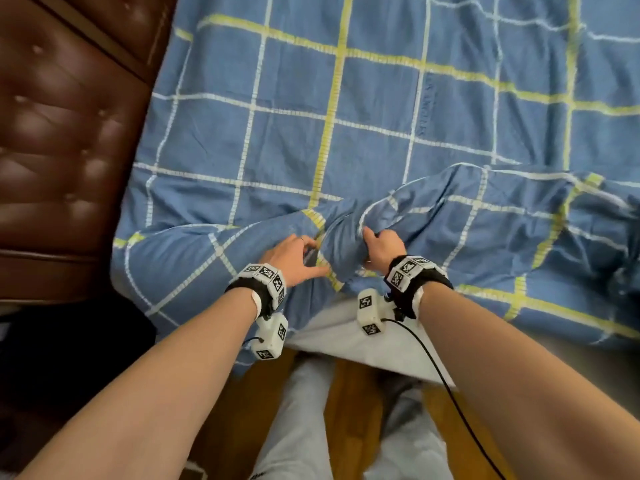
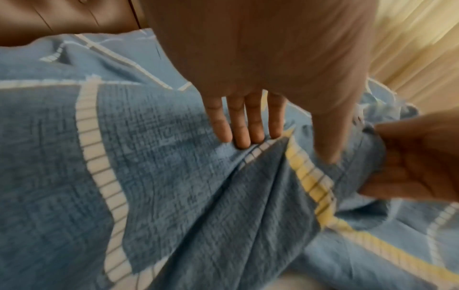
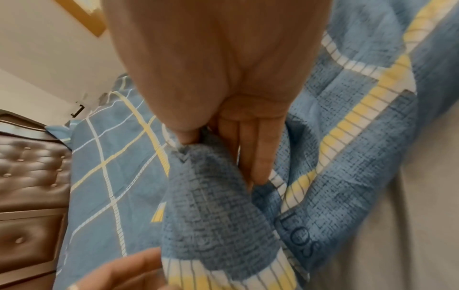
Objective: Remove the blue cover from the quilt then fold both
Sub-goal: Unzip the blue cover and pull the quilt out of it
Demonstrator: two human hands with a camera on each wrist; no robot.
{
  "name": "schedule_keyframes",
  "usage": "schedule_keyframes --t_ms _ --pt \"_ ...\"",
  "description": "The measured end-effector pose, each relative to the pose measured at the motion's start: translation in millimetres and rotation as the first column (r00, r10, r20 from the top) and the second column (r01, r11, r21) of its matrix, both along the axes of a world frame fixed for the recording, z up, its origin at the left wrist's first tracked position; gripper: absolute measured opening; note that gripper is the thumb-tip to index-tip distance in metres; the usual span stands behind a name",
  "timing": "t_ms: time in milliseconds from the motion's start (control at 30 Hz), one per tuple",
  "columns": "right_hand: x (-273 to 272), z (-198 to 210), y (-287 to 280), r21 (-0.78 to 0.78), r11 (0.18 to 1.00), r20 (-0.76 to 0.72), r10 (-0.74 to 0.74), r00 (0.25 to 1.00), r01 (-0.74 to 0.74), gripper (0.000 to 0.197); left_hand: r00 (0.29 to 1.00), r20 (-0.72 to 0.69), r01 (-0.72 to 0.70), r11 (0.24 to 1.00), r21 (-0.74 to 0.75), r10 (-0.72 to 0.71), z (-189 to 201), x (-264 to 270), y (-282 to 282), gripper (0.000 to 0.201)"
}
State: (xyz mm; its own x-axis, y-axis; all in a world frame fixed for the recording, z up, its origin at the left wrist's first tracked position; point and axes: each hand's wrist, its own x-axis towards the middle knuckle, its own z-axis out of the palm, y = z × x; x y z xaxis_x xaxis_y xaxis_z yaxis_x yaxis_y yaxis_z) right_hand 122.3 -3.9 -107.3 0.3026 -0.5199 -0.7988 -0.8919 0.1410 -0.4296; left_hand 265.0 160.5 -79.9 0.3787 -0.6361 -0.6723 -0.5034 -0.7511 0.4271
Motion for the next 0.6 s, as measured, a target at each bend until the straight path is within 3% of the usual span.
schedule_keyframes --t_ms 67,133,233,300,367,433,533,600 --pt "-3 8 1 -0.015 0.999 0.025 -0.048 0.999 0.048 0.062 1.000 0.009 0.012 1.000 0.003 -0.012 0 -11 2 0.092" --pt "-10 24 5 0.041 0.992 0.085 -0.120 0.989 0.117 0.044 0.996 0.087 0.025 0.996 -0.080 -0.018 0 -22 -7 0.098" --pt "-26 40 13 0.202 0.969 0.178 -0.181 0.967 0.144 0.023 0.984 0.161 0.107 0.970 -0.217 -0.073 8 -35 -25 0.076" --pt "-41 46 14 0.244 0.967 0.188 -0.127 0.974 0.079 0.018 0.983 0.151 0.136 0.963 -0.234 -0.102 13 -42 -31 0.054" --pt "-58 49 12 0.135 0.989 0.138 0.041 0.990 -0.059 0.027 0.982 0.169 0.127 0.961 -0.246 -0.086 18 -52 -32 0.031" --pt "-73 53 9 -0.096 0.984 0.059 0.155 0.986 -0.149 0.035 0.980 0.190 0.104 0.969 -0.225 -0.061 22 -63 -30 0.016" --pt "-82 60 9 -0.381 0.921 0.054 0.110 0.992 -0.081 0.027 0.987 0.160 0.043 0.980 -0.192 -0.012 21 -72 -28 0.011" --pt "-78 61 13 -0.488 0.870 0.111 0.135 0.985 -0.064 0.025 0.992 0.121 -0.010 0.977 -0.214 0.037 18 -76 -26 0.010"
